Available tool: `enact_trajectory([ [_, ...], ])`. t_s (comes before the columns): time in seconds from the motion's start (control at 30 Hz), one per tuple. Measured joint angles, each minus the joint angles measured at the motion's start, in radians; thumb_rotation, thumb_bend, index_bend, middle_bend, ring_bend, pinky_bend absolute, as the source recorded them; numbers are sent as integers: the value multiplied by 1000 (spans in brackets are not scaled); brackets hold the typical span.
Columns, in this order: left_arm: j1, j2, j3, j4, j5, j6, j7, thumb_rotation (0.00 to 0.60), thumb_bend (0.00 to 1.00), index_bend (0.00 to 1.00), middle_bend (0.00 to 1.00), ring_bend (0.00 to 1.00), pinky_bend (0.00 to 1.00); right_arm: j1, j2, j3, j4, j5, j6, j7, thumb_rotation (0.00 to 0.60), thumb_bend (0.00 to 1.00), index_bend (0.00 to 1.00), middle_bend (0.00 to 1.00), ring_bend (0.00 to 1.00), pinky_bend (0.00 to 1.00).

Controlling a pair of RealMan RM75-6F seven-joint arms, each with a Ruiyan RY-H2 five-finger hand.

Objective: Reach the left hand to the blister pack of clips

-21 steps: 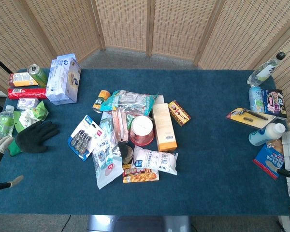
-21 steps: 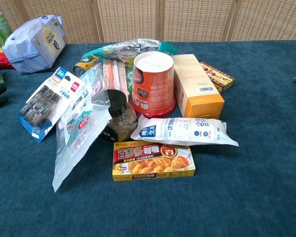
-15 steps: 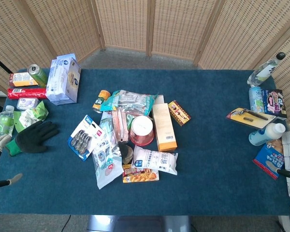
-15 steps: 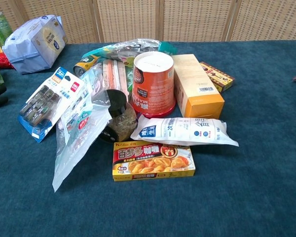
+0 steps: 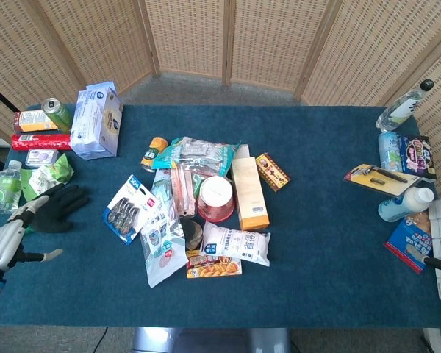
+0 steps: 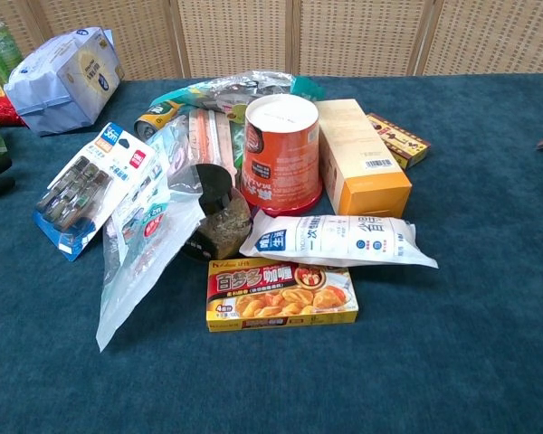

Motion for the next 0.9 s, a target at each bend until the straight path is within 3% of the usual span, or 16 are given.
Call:
enact_trajectory([
  [0.13, -95, -65, -50, 69, -114, -146, -40, 600, 0, 41, 0, 0, 0, -1, 3, 2, 4, 3, -2, 12, 600, 0, 0, 0, 0, 0],
  [0.33, -203, -159, -101, 149, -230, -264, -16, 600, 0, 41, 0, 0, 0, -4, 8, 7, 6, 8, 1, 26, 600, 0, 0, 0, 0, 0],
  [0.9, -350, -321, -138, 208, -402, -364, 136, 600, 0, 41, 0, 0, 0, -10, 21, 12, 10, 16, -2, 48, 600, 0, 0, 0, 0, 0],
])
